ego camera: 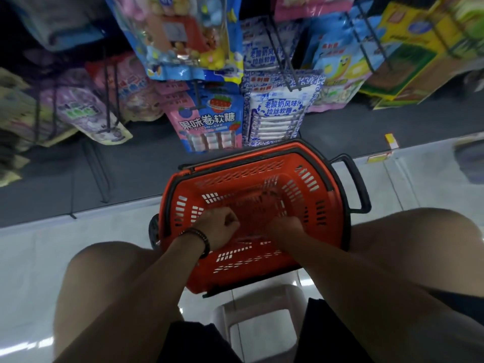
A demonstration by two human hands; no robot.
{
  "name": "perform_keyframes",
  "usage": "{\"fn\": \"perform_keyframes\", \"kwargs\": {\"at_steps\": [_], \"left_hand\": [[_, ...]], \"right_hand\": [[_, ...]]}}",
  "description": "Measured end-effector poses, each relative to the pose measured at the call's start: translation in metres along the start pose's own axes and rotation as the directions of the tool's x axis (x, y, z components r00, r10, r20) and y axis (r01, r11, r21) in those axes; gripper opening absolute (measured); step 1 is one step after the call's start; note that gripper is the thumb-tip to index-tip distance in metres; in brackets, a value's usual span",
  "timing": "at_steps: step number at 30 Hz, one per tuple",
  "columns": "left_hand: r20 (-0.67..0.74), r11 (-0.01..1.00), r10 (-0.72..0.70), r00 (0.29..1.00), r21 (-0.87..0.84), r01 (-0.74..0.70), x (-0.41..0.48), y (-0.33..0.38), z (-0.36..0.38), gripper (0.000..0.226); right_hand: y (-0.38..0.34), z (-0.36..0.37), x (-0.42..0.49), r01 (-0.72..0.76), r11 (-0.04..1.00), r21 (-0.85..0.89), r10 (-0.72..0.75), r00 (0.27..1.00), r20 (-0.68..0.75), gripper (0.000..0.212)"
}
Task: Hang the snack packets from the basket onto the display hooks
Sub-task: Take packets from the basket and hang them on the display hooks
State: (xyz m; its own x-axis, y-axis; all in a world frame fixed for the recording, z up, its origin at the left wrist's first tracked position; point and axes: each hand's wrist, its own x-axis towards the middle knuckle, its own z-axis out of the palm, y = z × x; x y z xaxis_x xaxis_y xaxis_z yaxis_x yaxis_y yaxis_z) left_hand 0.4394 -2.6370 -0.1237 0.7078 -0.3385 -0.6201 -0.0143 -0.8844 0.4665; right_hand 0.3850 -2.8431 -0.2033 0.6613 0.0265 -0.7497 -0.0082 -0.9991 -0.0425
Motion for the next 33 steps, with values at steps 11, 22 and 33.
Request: {"fn": "perform_keyframes", "kwargs": {"at_steps": [11, 22, 33], "left_hand": [[-0.197, 0.979, -0.060, 0.979, -0.203, 0.019, -0.055, -0.002, -0.039, 0.011], [0.177, 0.240, 0.103, 0.979, -0.959, 0.148, -0.138, 0.017, -0.044, 0.066], [-0.430, 0.421, -0.028, 0.903, -0.824, -0.379, -0.162, 0.054, -0.040, 0.029]], "right_hand": [[0.001, -0.082, -0.095, 0.305, 0.941, -0.149, -0.338, 0.873, -0.350, 0.035], [-0.012, -0.119, -0.197, 0.885, 0.110, 0.453, 0.107, 0.442, -0.891, 0.045], [-0.002, -0.127, -0.212, 0.280, -0.471, 0.836, -0.061, 0.936, -0.347, 0.044]]}}
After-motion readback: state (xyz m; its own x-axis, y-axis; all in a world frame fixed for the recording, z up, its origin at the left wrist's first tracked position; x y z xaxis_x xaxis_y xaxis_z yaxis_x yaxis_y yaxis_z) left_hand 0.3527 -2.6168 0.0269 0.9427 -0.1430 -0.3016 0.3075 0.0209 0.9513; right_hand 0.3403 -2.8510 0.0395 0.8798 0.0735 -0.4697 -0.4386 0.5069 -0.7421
